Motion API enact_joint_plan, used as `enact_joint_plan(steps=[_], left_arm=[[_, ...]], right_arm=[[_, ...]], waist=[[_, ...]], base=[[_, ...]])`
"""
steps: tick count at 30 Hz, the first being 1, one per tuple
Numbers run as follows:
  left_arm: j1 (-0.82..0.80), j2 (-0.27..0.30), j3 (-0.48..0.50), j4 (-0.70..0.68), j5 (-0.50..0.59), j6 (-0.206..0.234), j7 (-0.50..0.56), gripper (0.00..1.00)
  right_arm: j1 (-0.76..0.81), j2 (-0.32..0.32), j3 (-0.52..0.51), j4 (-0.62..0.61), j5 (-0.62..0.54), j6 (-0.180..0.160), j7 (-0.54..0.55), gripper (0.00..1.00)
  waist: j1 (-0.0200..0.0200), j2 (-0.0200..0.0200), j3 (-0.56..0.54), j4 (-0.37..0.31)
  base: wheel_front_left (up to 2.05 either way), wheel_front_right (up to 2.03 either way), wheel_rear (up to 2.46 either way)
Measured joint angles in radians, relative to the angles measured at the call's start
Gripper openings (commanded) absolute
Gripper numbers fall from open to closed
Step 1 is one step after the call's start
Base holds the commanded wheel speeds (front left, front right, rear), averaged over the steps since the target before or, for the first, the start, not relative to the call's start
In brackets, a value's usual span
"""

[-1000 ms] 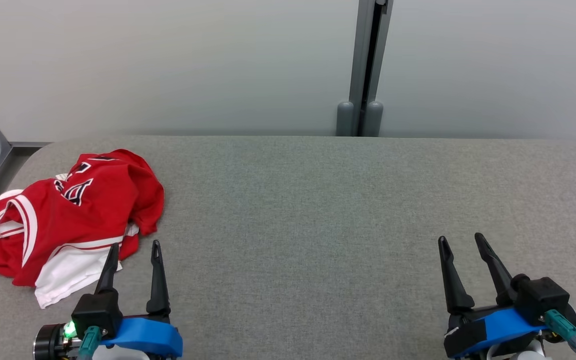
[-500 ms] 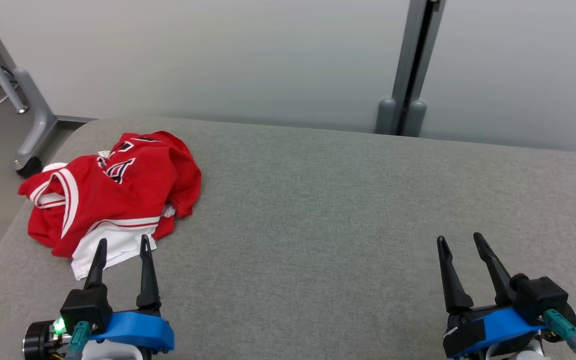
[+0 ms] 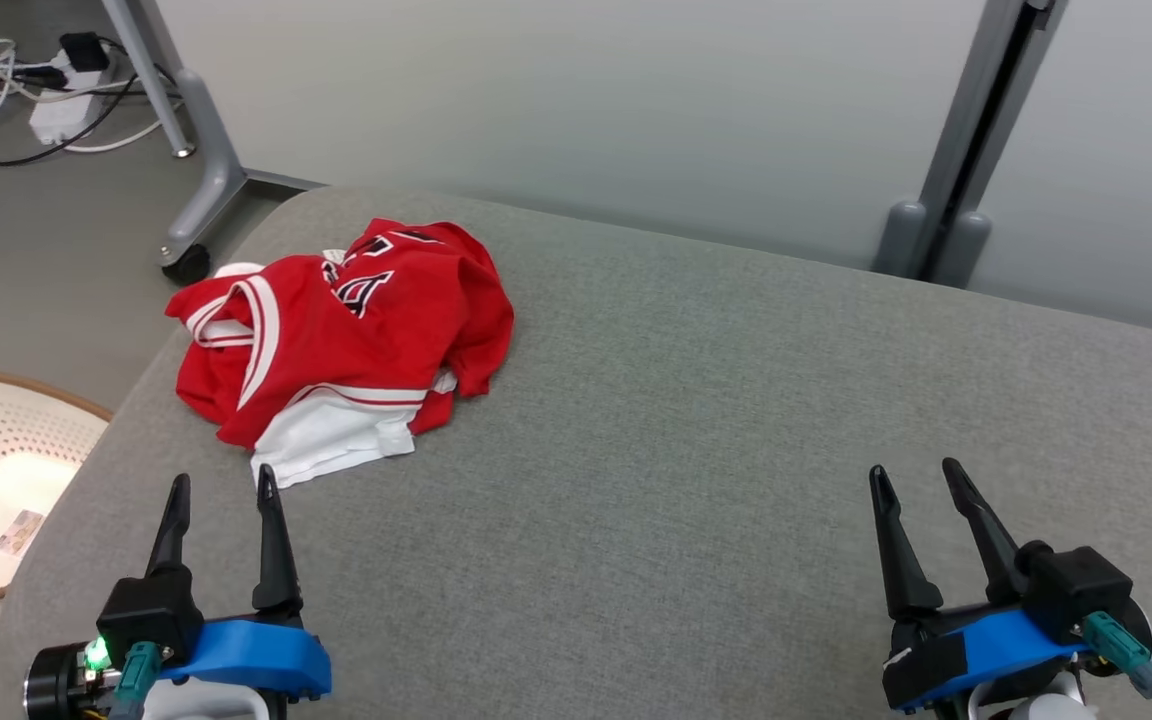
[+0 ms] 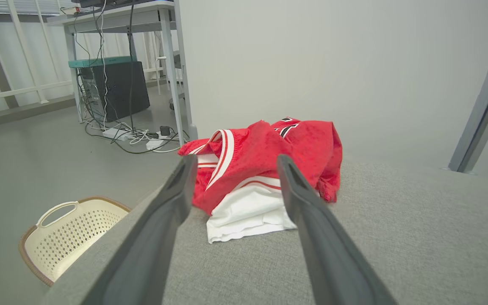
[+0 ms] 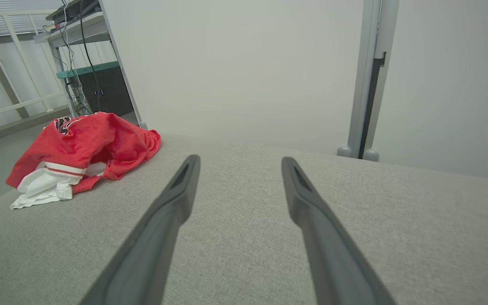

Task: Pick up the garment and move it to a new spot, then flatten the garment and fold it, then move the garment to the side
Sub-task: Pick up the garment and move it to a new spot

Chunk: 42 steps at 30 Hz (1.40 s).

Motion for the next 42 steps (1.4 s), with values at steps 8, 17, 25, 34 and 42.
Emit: enact_joint_plan(steps=[8,17,25,34,42], left_arm=[[0.002,0.008,0.007,-0.001,-0.015,0.006,-0.003,1.00],[-0.002,0.016,0.021,-0.007,-0.028,0.017,-0.008,1.00],[-0.155,0.072,0.042,-0.016,-0.052,-0.013,-0.010,1.00],[-0.422,0.171,0.084,-0.004,-0.087,-0.060,0.025,1.00],[-0.603,0.231,0.070,0.094,-0.093,-0.099,0.084,1.00]], right_arm=[[-0.008,0.000,0.003,0.004,-0.004,0.000,0.000,1.00],[-0.011,0.000,0.018,0.009,-0.004,0.000,0.000,1.00],[-0.046,0.000,0.009,-0.006,-0.040,0.000,0.008,1.00],[-0.101,-0.001,-0.007,-0.091,-0.123,0.001,0.050,1.00],[-0.120,-0.001,-0.039,-0.160,-0.144,0.001,0.068,1.00]], waist=[[0.0000,0.0000,0.014,0.058],[0.0000,0.0000,0.026,0.059],[0.0000,0.0000,0.079,0.005],[0.0002,0.0000,0.199,-0.115],[0.0002,0.0000,0.306,-0.206]], base=[[0.00,0.00,0.00],[0.00,0.00,0.00],[0.00,0.00,0.00],[0.00,0.00,0.00],[0.00,0.00,0.00]])
